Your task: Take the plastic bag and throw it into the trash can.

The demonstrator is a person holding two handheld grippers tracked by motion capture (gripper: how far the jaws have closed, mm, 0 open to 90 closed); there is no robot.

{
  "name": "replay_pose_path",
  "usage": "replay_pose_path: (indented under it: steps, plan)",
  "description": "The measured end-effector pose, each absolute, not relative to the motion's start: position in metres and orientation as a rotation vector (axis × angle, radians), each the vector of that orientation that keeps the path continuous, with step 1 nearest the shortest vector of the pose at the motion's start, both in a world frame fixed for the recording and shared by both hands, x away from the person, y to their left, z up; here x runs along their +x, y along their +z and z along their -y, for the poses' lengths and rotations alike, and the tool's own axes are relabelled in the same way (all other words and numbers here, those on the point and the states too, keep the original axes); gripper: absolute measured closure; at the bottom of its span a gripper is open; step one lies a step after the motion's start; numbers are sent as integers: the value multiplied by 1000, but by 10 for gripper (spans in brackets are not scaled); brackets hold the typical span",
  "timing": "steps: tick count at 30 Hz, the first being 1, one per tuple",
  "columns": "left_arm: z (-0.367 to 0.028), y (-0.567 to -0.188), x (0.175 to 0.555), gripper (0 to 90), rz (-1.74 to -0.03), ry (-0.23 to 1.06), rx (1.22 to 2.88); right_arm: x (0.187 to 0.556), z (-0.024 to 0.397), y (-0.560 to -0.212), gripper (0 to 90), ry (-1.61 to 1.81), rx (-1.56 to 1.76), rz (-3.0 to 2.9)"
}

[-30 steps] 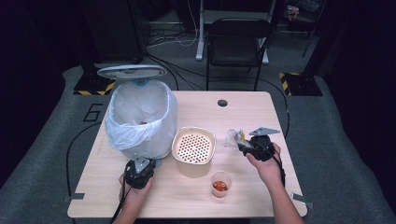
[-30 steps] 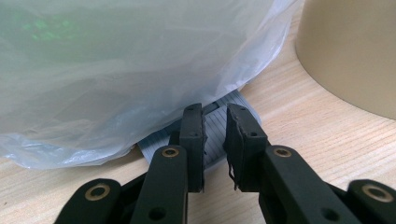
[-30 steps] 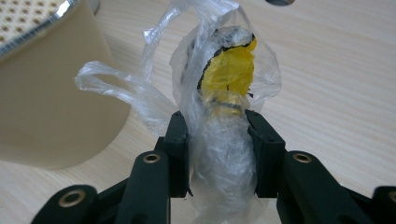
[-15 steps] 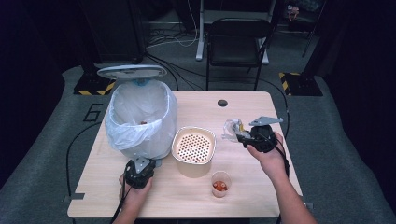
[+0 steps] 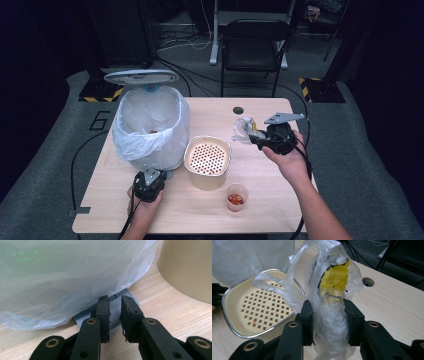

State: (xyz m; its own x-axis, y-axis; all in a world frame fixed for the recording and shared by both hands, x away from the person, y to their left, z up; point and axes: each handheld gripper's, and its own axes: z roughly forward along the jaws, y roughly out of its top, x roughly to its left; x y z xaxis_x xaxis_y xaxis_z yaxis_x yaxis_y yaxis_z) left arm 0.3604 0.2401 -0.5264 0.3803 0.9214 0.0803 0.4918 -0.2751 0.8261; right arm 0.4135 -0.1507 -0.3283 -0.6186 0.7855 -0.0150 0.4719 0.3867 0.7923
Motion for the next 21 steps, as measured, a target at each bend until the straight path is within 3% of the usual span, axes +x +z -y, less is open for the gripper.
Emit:
replay_pose_path:
  steps: [21]
  plan:
    - [-240,-526,360,768,-1217,744,1910,416,100,-286,656,1176,950,-2369]
